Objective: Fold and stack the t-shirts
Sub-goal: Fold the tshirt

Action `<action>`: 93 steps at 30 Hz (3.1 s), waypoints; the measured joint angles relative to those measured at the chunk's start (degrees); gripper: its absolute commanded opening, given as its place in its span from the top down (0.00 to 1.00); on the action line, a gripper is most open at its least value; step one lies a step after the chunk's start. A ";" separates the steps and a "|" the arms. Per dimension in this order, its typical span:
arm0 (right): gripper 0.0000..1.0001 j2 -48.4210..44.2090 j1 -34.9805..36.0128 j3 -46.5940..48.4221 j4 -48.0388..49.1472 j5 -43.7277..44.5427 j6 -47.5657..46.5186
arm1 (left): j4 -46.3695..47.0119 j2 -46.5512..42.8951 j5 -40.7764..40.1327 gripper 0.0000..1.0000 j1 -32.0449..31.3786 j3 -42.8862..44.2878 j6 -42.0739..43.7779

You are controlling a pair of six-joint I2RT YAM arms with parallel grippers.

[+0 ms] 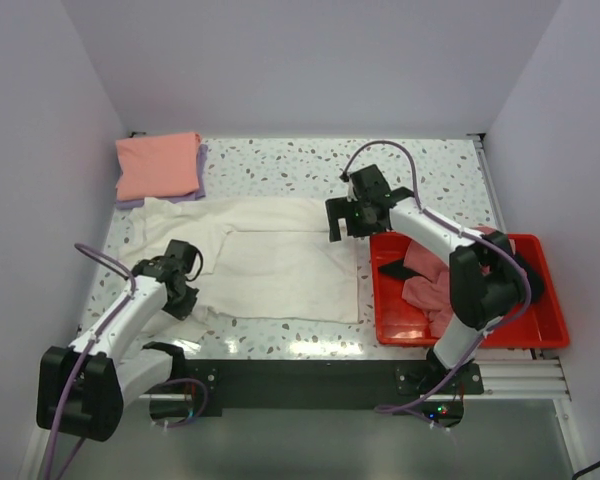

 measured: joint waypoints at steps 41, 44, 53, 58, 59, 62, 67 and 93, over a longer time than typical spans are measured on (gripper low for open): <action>0.46 -8.22 30.60 -19.82 -9.25 5.07 2.03 | 4.39 0.09 -2.93 1.00 0.00 3.10 13.20; 0.53 -7.74 30.58 -19.82 -9.14 6.32 2.56 | 5.95 2.19 -2.93 1.00 0.00 3.21 15.45; 0.62 -6.45 30.42 -19.21 -9.18 8.44 2.73 | 13.11 13.20 -2.62 0.94 0.00 9.44 24.15; 0.69 -6.25 29.51 -18.88 -8.79 8.50 2.49 | 16.81 19.82 -2.58 0.83 -0.02 13.20 28.48; 0.70 -6.21 29.24 -18.82 -8.66 8.46 2.45 | 17.22 21.16 -2.58 0.69 -0.02 13.94 28.98; 0.71 -5.81 28.81 -18.45 -8.52 8.15 2.21 | 18.29 23.12 -2.29 0.30 -0.02 14.93 30.64; 0.73 -5.60 28.35 -18.25 -8.11 7.78 1.90 | 17.73 18.99 -1.44 0.00 -0.07 14.75 30.34; 0.93 -6.45 27.80 -19.06 -4.83 4.35 -0.02 | 5.70 -4.59 -0.13 0.03 -0.07 -4.02 5.70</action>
